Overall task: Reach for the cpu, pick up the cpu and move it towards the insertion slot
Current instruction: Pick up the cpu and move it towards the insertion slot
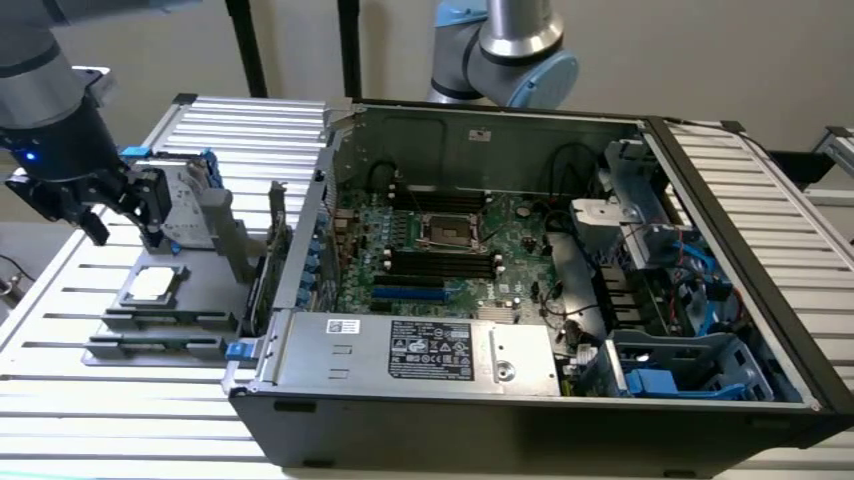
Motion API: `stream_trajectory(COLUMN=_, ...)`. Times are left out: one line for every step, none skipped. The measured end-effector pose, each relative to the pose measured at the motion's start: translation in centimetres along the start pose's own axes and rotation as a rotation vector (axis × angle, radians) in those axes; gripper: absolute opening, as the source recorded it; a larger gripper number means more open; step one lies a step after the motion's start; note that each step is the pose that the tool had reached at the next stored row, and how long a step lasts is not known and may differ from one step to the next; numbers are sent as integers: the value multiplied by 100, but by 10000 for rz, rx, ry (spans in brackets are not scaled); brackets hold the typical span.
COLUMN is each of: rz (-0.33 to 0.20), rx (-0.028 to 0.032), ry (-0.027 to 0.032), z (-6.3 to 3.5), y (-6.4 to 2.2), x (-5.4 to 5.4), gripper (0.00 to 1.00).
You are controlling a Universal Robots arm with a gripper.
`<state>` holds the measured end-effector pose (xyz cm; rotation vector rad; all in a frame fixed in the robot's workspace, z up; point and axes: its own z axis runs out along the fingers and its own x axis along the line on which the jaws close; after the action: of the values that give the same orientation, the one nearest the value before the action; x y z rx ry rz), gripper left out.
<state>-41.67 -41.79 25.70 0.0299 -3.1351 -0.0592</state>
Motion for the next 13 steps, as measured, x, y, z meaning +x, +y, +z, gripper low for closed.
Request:
stream_trajectory(rz=0, rx=0, ry=0, z=18, y=-1, x=0, gripper=65)
stream_trajectory(rz=-1, rx=0, ry=-1, z=38, y=-2, x=0, gripper=65)
stream_trajectory(rz=0, rx=-1, ry=-1, z=56, y=-2, x=-1, gripper=65)
stream_trajectory(rz=-1, rx=-1, ry=-2, z=74, y=-3, x=-1, gripper=65)
stream_trajectory(rz=0, rx=-1, ry=-1, z=92, y=-3, x=-1, gripper=65)
stream_trajectory(rz=0, rx=0, ry=0, z=109, y=-4, x=-1, gripper=65)
stream_trajectory(rz=0, rx=-1, ry=-1, z=128, y=-5, x=-1, gripper=65)
stream_trajectory(rz=0, rx=0, ry=0, z=146, y=-6, x=-1, gripper=65)
stream_trajectory(rz=0, rx=0, ry=0, z=165, y=-7, x=-1, gripper=65)
stream_trajectory(rz=1, rx=-1, ry=-1, z=183, y=-7, x=-1, gripper=65)
stream_trajectory(rz=2, rx=-1, ry=-2, z=201, y=-9, x=0, gripper=65)
stream_trajectory(rz=1, rx=-1, ry=-1, z=219, y=-11, x=-1, gripper=65)
stream_trajectory(rz=0, rx=-2, ry=-1, z=237, y=-15, x=-1, gripper=65)
